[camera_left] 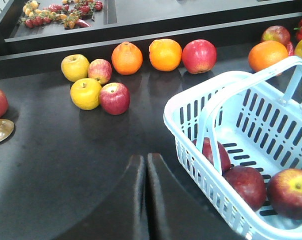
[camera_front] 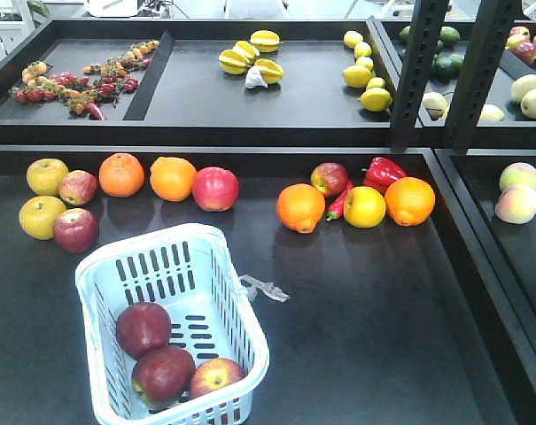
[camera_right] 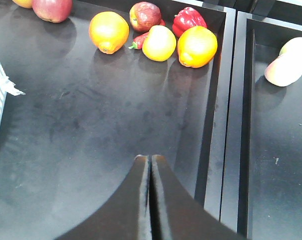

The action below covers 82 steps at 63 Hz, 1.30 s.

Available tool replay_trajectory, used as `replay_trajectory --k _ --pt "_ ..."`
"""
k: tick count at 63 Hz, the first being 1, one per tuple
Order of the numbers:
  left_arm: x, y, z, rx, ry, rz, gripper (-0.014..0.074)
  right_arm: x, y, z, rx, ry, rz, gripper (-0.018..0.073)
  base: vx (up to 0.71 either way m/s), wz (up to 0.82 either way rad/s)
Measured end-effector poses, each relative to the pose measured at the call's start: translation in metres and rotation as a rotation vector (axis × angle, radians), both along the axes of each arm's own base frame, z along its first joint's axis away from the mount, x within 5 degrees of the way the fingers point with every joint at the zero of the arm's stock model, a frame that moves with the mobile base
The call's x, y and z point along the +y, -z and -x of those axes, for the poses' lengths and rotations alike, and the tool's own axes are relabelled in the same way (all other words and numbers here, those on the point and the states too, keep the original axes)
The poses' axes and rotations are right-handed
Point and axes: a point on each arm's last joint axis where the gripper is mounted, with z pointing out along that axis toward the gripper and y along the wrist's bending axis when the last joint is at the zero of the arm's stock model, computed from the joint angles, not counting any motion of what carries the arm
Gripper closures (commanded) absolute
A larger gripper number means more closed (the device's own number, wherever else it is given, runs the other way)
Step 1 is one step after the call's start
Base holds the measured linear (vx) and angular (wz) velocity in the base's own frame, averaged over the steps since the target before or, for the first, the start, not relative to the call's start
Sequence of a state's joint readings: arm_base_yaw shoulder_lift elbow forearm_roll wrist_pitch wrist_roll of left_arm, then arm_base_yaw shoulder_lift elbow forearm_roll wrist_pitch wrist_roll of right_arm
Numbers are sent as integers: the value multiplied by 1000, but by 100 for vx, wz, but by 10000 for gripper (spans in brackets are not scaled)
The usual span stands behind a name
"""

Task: Pick three apples into basket with both arms

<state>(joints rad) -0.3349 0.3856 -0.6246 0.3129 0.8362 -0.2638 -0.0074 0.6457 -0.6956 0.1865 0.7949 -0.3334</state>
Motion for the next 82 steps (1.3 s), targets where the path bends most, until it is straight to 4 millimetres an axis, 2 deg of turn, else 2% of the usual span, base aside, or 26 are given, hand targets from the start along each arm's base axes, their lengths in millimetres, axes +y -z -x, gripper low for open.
replay_trajectory --k 13,21,39,50,65,82 --pt "2 -2 6 -35 -1 6 603 0 0 0 1 0 0 568 0 0" --pt "3 4 12 -135 15 30 603 0 0 0 2 0 0 568 0 0" --pt "-2 54 9 -345 4 119 603 0 0 0 3 -1 0 568 0 0" --pt "-3 88 7 -391 -42 224 603 0 0 0 4 -1 0 568 0 0" --pt "-3 121 7 -441 -55 239 603 0 1 0 8 -2 0 568 0 0" --pt "-3 124 9 -482 -45 203 603 0 1 1 9 -2 0 568 0 0"
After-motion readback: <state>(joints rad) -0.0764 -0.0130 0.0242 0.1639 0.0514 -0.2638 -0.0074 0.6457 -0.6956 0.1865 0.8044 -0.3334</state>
